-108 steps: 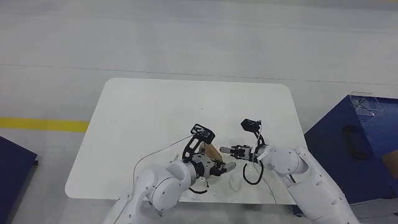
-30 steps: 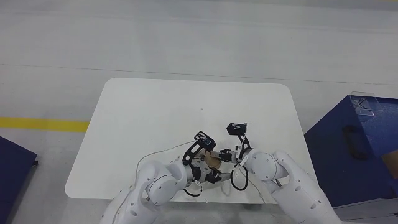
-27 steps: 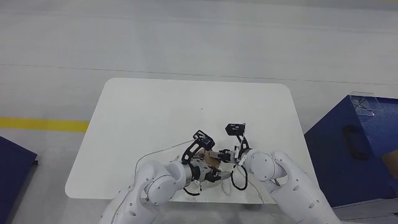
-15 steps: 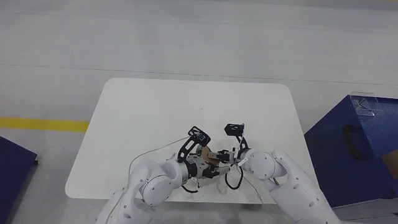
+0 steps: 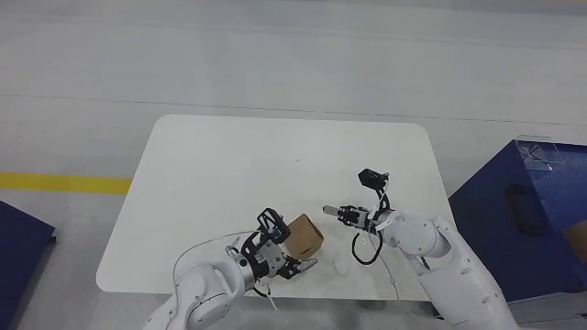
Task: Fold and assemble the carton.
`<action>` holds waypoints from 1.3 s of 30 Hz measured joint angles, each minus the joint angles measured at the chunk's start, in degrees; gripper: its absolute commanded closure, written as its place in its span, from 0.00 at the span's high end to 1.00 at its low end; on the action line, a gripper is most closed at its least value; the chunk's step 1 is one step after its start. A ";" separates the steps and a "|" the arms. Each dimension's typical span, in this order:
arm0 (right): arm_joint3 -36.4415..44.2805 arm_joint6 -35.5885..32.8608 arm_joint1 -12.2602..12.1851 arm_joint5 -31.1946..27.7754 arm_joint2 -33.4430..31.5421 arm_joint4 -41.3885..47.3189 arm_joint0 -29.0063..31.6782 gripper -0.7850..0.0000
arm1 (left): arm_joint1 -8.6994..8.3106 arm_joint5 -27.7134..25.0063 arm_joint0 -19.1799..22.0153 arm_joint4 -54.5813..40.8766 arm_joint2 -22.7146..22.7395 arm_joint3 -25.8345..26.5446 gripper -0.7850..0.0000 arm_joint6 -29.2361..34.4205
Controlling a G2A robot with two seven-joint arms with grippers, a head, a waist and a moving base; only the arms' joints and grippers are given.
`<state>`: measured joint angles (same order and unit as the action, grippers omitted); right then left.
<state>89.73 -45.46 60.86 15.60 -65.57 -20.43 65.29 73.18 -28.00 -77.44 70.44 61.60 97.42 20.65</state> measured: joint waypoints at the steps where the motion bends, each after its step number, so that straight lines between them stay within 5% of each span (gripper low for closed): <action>1: -0.89 -0.10 0.24 1.07 0.82 -0.10 -0.80 1.00 | 0.02 0.07 0.51 1.58 -0.42 -1.76 1.00 -1.26; 10: -4.55 1.03 1.75 3.53 5.97 -1.75 -4.42 1.00 | 1.05 8.40 3.69 12.12 -5.26 -10.34 1.00 -10.85; 17: -5.11 0.83 2.30 4.33 7.45 -2.67 -5.31 1.00 | 1.31 9.50 4.02 13.33 -6.47 -11.30 1.00 -12.75; 20: -5.32 0.72 2.48 4.47 7.82 -2.90 -5.55 1.00 | 1.36 10.37 3.61 14.39 -6.99 -11.20 0.69 -14.09; 23: -5.48 0.65 2.65 4.62 8.12 -3.13 -5.76 1.00 | 1.35 11.34 2.93 14.83 -6.97 -11.03 0.53 -15.54; 32: -5.82 0.15 2.97 4.67 8.45 -3.90 -6.00 1.00 | 1.33 12.98 2.03 16.76 -7.26 -10.64 0.44 -16.78; 37: -5.91 0.12 2.91 4.45 7.25 -3.77 -6.13 1.00 | 1.28 14.01 1.14 17.89 -7.38 -9.50 0.03 -18.27; 39: -5.74 0.49 2.67 3.96 5.41 -2.72 -5.86 1.00 | 1.24 14.04 0.87 17.69 -7.11 -8.77 0.00 -18.36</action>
<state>83.99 -44.97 63.53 19.56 -60.17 -23.15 59.43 74.42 -13.96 -76.56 88.13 54.48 88.65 2.29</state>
